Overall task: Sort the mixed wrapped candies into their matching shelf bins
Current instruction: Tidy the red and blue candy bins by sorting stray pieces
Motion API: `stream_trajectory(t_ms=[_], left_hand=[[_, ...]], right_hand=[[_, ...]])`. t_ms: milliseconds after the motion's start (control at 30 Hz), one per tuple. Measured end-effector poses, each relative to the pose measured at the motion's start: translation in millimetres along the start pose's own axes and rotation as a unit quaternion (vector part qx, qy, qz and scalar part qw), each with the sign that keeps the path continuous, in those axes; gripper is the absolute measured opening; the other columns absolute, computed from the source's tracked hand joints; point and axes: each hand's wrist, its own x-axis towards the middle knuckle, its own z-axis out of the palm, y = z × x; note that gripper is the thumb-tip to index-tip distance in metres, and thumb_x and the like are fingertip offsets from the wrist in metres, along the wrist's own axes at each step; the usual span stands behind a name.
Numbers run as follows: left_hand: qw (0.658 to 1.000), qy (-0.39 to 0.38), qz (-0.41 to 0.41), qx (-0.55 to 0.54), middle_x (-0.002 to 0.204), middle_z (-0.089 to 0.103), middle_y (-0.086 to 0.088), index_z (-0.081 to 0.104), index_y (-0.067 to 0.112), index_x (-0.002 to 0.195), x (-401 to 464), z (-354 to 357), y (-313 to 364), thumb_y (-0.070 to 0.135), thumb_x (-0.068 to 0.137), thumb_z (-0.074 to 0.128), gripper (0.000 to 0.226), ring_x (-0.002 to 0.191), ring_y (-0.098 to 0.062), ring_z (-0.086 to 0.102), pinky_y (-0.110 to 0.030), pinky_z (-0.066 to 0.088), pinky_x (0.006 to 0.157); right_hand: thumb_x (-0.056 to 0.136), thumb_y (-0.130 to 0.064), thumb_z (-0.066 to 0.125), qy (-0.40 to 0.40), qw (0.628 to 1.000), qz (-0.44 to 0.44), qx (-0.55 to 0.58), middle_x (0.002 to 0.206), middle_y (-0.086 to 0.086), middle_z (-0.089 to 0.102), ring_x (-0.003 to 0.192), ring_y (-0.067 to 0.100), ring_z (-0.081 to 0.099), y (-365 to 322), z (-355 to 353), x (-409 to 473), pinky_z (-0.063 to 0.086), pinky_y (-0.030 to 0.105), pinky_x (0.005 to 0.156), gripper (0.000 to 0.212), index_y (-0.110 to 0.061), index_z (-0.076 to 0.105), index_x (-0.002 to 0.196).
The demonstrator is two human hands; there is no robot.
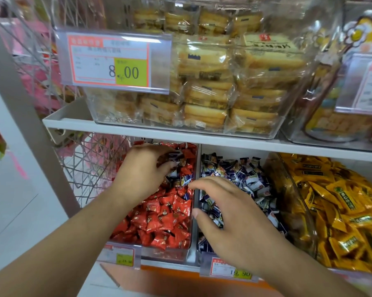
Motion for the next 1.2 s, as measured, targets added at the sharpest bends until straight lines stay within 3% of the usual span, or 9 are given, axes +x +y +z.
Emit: stream_trajectory(t_ms=[100, 233, 367, 433, 533, 633, 767, 1000, 1200], left_hand=[[0.991, -0.018, -0.093, -0.099, 0.1, 0.074, 0.019, 0.073, 0.031, 0.118, -9.6, -14.4, 7.4, 0.04, 0.09, 0.076, 0.029, 0.089, -0.002, 0.067, -0.021, 0.049, 0.077], [0.941, -0.053, -0.185, -0.28, 0.091, 0.075, 0.015, 0.072, 0.025, 0.096, -21.0, -28.2, 26.2, 0.035, 0.084, 0.083, 0.019, 0.092, 0.005, 0.069, -0.027, 0.053, 0.095], [0.907, -0.089, -0.175, -0.372, 0.081, 0.073, 0.01, 0.073, 0.04, 0.081, -39.6, -37.2, 58.1, 0.025, 0.083, 0.085, 0.019, 0.086, 0.0, 0.07, -0.023, 0.051, 0.089], [0.904, -0.104, -0.16, -0.384, 0.077, 0.074, 0.01, 0.074, 0.043, 0.076, -47.2, -41.2, 71.1, 0.021, 0.087, 0.08, 0.026, 0.08, -0.002, 0.07, -0.018, 0.052, 0.08], [0.901, -0.099, -0.16, -0.392, 0.084, 0.078, 0.002, 0.076, 0.025, 0.087, -52.9, -44.3, 77.6, 0.018, 0.095, 0.071, 0.012, 0.081, -0.006, 0.072, -0.022, 0.054, 0.079], [0.904, -0.098, -0.171, -0.379, 0.089, 0.078, -0.001, 0.074, 0.011, 0.101, -55.2, -41.5, 71.4, 0.023, 0.096, 0.07, 0.014, 0.088, -0.008, 0.073, -0.037, 0.053, 0.094], [0.932, -0.113, -0.151, -0.311, 0.092, 0.075, 0.009, 0.075, 0.024, 0.095, -55.7, -35.1, 74.1, 0.036, 0.091, 0.075, 0.013, 0.097, -0.003, 0.07, -0.037, 0.052, 0.1], [0.947, -0.132, -0.116, -0.267, 0.09, 0.072, 0.019, 0.074, 0.039, 0.1, -55.1, -21.4, 86.5, 0.035, 0.082, 0.085, 0.022, 0.088, -0.001, 0.066, -0.014, 0.05, 0.078], [0.937, -0.156, -0.109, -0.294, 0.083, 0.073, 0.012, 0.074, 0.034, 0.09, -54.2, -20.1, 87.3, 0.031, 0.083, 0.084, 0.013, 0.079, -0.003, 0.067, -0.017, 0.051, 0.073]], right_hand=[[0.105, -0.044, 0.052, 0.01, 0.999, 0.019, 0.032, 0.146, -0.038, 0.033, 0.12, -0.024, 0.02, -2.2, -1.6, 0.3, 0.015, -0.008, 0.093, 0.046, -0.047, 0.038, 0.148], [0.106, -0.038, 0.053, 0.065, 0.994, 0.047, 0.075, 0.144, -0.034, 0.037, 0.119, -0.018, 0.029, -6.2, -5.2, 0.7, 0.026, 0.004, 0.096, 0.045, -0.046, 0.038, 0.147], [0.102, -0.038, 0.061, 0.106, 0.981, 0.068, 0.146, 0.129, -0.034, 0.05, 0.115, -0.012, 0.045, -6.9, -9.8, -0.9, 0.036, 0.014, 0.096, 0.038, -0.047, 0.046, 0.136], [0.101, -0.037, 0.064, 0.114, 0.979, 0.064, 0.154, 0.106, -0.027, 0.057, 0.102, -0.005, 0.054, -5.8, -10.8, -4.1, 0.042, 0.015, 0.08, 0.021, -0.045, 0.055, 0.118], [0.1, -0.032, 0.067, 0.139, 0.974, 0.081, 0.158, 0.089, -0.02, 0.059, 0.079, 0.011, 0.061, 0.6, -17.6, -10.2, 0.049, 0.028, 0.063, 0.011, -0.039, 0.059, 0.101], [0.1, -0.031, 0.067, 0.141, 0.979, 0.113, 0.096, 0.095, -0.021, 0.063, 0.08, 0.011, 0.064, 13.8, -29.6, -14.9, 0.056, 0.029, 0.072, 0.013, -0.04, 0.058, 0.103], [0.101, -0.031, 0.066, 0.131, 0.983, 0.096, 0.08, 0.122, -0.028, 0.057, 0.117, -0.004, 0.053, 25.0, -39.8, -18.3, 0.046, 0.022, 0.104, 0.032, -0.04, 0.059, 0.131], [0.097, -0.023, 0.071, 0.125, 0.971, 0.045, 0.2, 0.093, -0.011, 0.07, 0.09, 0.011, 0.066, 25.5, -36.5, -12.6, 0.057, 0.041, 0.083, 0.011, -0.033, 0.07, 0.093], [0.096, -0.022, 0.073, 0.034, 0.96, 0.038, 0.275, 0.104, -0.012, 0.072, 0.101, 0.008, 0.068, 23.4, -41.7, -12.8, 0.058, 0.035, 0.091, 0.018, -0.039, 0.074, 0.101]])
